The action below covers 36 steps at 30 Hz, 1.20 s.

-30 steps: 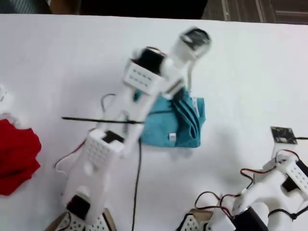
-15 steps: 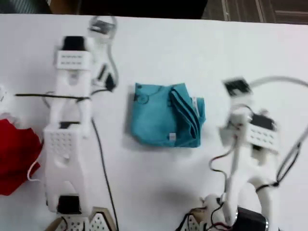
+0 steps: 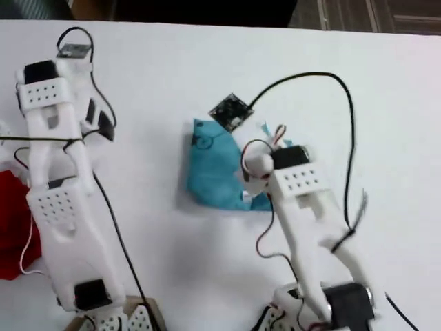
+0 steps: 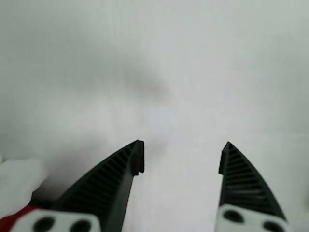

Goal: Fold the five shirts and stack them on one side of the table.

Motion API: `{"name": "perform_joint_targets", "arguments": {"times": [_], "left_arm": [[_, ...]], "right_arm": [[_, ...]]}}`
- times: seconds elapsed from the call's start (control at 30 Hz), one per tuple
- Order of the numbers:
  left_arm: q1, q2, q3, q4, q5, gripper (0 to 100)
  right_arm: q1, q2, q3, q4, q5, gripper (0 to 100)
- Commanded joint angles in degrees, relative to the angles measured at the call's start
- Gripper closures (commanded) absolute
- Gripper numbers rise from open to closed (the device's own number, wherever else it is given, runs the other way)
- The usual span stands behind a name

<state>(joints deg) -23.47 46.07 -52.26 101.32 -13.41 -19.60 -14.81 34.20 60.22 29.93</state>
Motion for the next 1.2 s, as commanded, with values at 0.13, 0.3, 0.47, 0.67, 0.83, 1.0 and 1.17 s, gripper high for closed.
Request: {"name": "perform_joint_targets", "arguments": {"times": [0.13, 0.3, 0.47, 0.67, 0.83, 1.0, 1.17], "left_arm": [[-0.9, -4.1, 0.0, 0.1, -0.2, 73], [-1.1, -4.1, 0.0, 0.1, -0.2, 73], [-1.2, -4.1, 0.0, 0.2, -0.4, 73], [-1.2, -4.1, 0.1, 0.3, -0.4, 73], [-1.1, -4.1, 0.1, 0.2, -0.4, 73], [-1.1, -4.1, 0.1, 0.1, -0.4, 73], [-1.1, -4.0, 0.1, 0.1, -0.4, 73]], "right_arm": [[0.1, 12.2, -11.6, -3.5, -0.3, 97.8], [3.7, 21.0, -20.4, -3.4, -0.3, 97.8], [8.0, 29.2, -26.6, -3.4, -0.3, 97.8], [14.1, 33.3, -33.8, -3.3, -0.3, 97.8], [17.2, 33.1, -37.1, -2.5, -0.3, 97.8], [17.1, 33.0, -42.6, 5.4, -0.3, 97.8], [15.3, 33.0, -52.4, 14.8, -0.8, 97.8]]}}
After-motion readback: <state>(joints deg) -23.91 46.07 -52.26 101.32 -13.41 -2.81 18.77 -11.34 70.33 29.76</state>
